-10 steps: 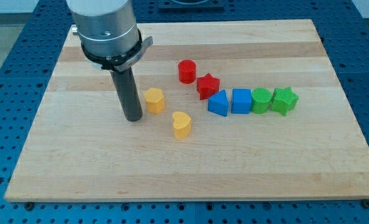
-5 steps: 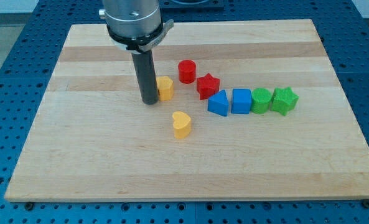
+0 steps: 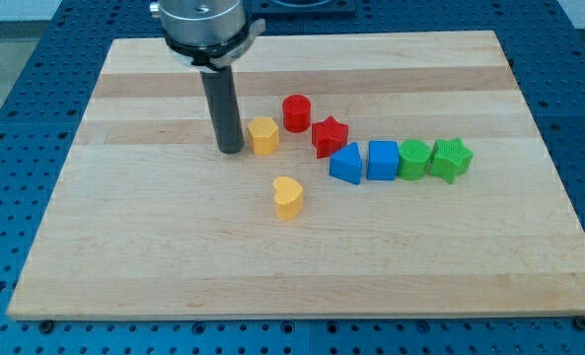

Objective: Push the yellow hexagon closer to the red circle

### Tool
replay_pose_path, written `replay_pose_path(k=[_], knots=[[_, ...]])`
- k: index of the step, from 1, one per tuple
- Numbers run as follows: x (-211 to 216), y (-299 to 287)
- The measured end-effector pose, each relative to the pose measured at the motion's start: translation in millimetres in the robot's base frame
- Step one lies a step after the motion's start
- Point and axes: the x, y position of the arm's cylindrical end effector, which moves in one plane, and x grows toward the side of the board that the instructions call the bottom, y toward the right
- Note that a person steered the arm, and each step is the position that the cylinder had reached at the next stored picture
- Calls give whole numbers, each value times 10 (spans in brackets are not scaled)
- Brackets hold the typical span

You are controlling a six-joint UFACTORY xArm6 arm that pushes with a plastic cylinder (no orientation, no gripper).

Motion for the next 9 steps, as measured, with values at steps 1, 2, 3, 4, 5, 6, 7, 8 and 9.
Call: replay_pose_path(k=[1, 2, 3, 4, 5, 6, 7, 8, 9], knots=[[-88, -54], [-95, -24], [-95, 34], [-95, 158], [-95, 235], [-95, 286], [-95, 286], [-79, 286], [-64, 287]])
